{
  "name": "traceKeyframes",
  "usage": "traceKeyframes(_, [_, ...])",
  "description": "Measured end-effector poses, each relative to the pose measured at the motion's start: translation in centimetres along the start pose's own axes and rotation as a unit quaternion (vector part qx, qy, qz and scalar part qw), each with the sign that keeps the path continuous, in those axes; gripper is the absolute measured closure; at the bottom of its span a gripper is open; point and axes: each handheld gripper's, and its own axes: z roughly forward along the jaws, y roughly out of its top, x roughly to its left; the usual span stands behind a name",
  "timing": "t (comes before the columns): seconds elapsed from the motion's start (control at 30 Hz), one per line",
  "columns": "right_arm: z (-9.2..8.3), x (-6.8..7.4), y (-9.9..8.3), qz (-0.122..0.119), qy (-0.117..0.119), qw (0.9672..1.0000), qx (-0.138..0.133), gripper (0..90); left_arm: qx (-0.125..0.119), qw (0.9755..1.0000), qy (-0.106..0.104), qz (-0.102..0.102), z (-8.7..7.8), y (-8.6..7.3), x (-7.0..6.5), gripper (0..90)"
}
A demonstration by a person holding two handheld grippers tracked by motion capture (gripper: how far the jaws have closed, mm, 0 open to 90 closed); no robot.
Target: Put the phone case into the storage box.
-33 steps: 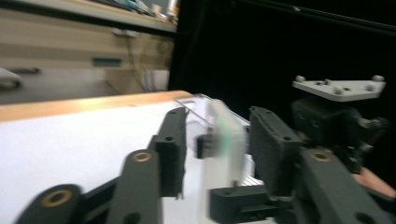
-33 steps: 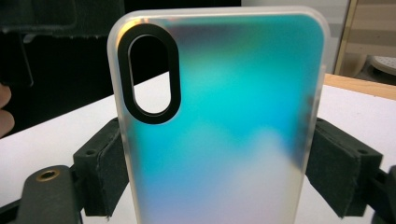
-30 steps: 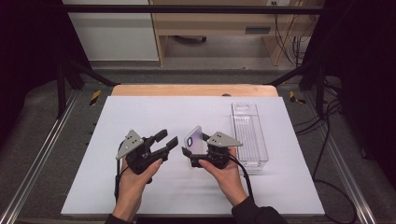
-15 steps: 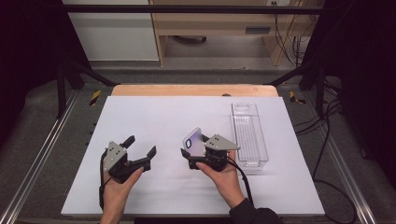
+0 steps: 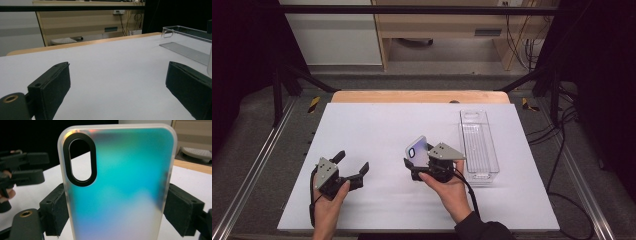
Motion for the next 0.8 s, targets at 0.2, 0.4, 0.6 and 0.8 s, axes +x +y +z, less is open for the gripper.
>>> traceKeyframes(0.2, [-0.4,-1.0,1.9,0.02,-0.016,0.9997,0.002,17.2,-0.002,1.0,0.007,-0.003,-0.5,-0.1,0.6,4.5])
traceKeyframes(0.4, [-1.4,-2.3,4.5,0.035,-0.035,0.9988,-0.002,17.2,-0.005,0.9998,0.014,-0.01,-0.6,-0.2,1.0,4.5])
traceKeyframes(0.6, [-2.2,-3.7,7.2,0.038,-0.054,0.9978,-0.009,17.2,-0.003,0.9998,0.015,-0.014,-0.6,-0.4,1.3,4.5])
traceKeyframes(0.8, [-2.5,-5.6,9.2,0.049,-0.077,0.9957,-0.016,17.2,-0.006,0.9997,0.017,-0.018,-0.8,-0.4,1.5,4.5])
